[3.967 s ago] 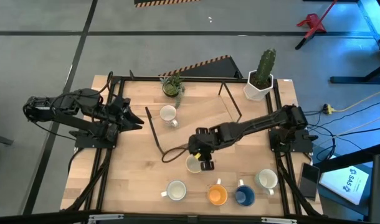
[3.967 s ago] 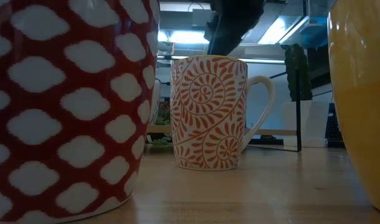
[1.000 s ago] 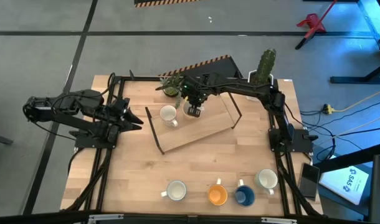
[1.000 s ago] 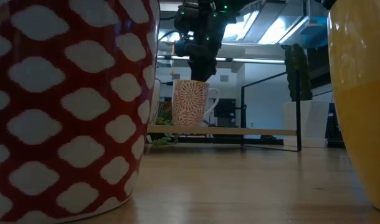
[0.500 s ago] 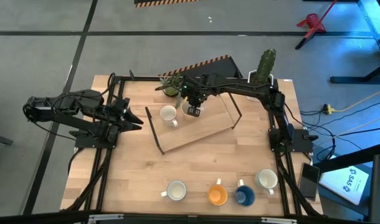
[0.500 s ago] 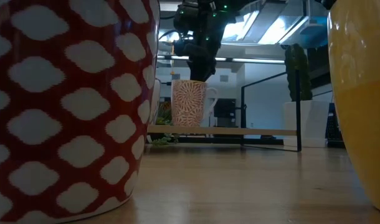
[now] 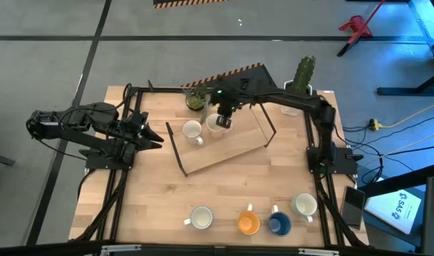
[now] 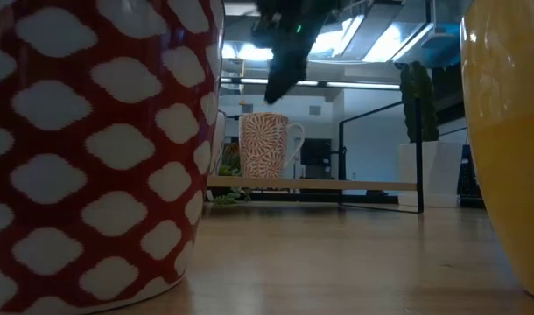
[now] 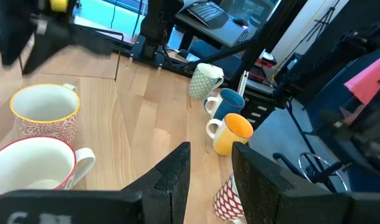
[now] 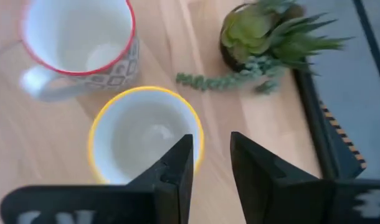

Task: Place coffee mugs
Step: Put the green patterned mug on the shelf

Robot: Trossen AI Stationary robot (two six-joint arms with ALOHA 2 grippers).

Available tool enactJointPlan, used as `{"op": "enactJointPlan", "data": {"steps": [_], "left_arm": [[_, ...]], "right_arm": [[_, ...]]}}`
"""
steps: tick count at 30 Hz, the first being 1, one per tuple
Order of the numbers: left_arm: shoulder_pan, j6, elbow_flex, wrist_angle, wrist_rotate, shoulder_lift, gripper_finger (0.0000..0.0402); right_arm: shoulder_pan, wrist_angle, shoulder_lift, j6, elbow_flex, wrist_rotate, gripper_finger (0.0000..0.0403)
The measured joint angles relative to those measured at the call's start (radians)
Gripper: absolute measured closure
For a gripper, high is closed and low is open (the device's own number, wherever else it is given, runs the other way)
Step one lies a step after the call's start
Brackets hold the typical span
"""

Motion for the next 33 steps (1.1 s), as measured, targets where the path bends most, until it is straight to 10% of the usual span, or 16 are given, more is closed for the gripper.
{"op": "enactJointPlan", "data": {"steps": [12, 23, 33], "left_arm": [[0.000, 0.000, 0.000, -0.021, 0.011, 0.000, 0.0289], [0.000, -0.031, 0.000, -0.025, 0.037, 0.000, 0.0289], [0.000, -0.055, 0.000, -0.025, 0.065, 0.000, 0.0289]], "right_arm": [[0.309, -0.576, -0.174, 0.279, -0.001, 0.141, 0.0315], [0.839, -0.538, -0.215, 0.766, -0.132, -0.005, 0.0315], [1.065, -0.396, -0.218, 1.101, -0.262, 0.000, 0.0265]]}}
